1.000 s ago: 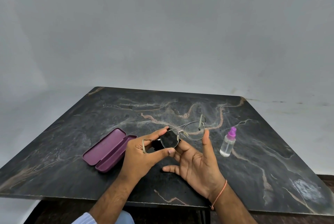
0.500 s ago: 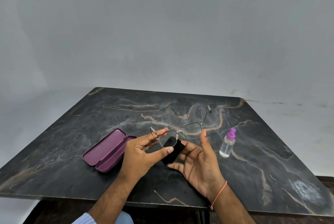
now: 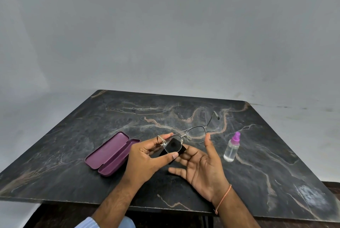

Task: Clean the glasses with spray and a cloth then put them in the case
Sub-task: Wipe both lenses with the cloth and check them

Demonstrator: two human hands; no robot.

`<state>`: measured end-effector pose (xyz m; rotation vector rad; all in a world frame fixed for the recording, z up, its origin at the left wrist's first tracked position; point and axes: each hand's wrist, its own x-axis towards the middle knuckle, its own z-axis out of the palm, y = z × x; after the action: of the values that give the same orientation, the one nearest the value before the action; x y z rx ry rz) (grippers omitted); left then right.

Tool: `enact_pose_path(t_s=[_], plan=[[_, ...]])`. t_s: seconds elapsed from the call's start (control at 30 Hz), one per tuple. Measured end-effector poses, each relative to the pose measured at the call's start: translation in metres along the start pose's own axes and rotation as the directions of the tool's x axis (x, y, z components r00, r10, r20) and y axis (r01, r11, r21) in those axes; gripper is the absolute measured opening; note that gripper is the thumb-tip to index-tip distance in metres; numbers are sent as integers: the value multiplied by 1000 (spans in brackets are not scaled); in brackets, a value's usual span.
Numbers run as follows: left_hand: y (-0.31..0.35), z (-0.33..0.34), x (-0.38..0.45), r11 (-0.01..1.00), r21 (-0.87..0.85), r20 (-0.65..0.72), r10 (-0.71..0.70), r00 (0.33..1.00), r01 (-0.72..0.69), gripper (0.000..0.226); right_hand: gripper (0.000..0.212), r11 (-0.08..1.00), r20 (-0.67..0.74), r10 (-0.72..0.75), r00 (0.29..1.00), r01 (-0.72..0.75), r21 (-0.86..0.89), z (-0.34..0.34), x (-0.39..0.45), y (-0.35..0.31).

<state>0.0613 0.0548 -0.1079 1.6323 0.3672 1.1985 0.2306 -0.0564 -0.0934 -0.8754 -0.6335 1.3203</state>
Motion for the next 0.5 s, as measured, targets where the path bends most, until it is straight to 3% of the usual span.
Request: enact_pose_path(t_s=[0.5], plan=[[0, -2, 0, 1000, 26, -38, -10, 999, 11, 62, 71, 983, -97, -17, 995, 34, 181, 5, -6, -6]])
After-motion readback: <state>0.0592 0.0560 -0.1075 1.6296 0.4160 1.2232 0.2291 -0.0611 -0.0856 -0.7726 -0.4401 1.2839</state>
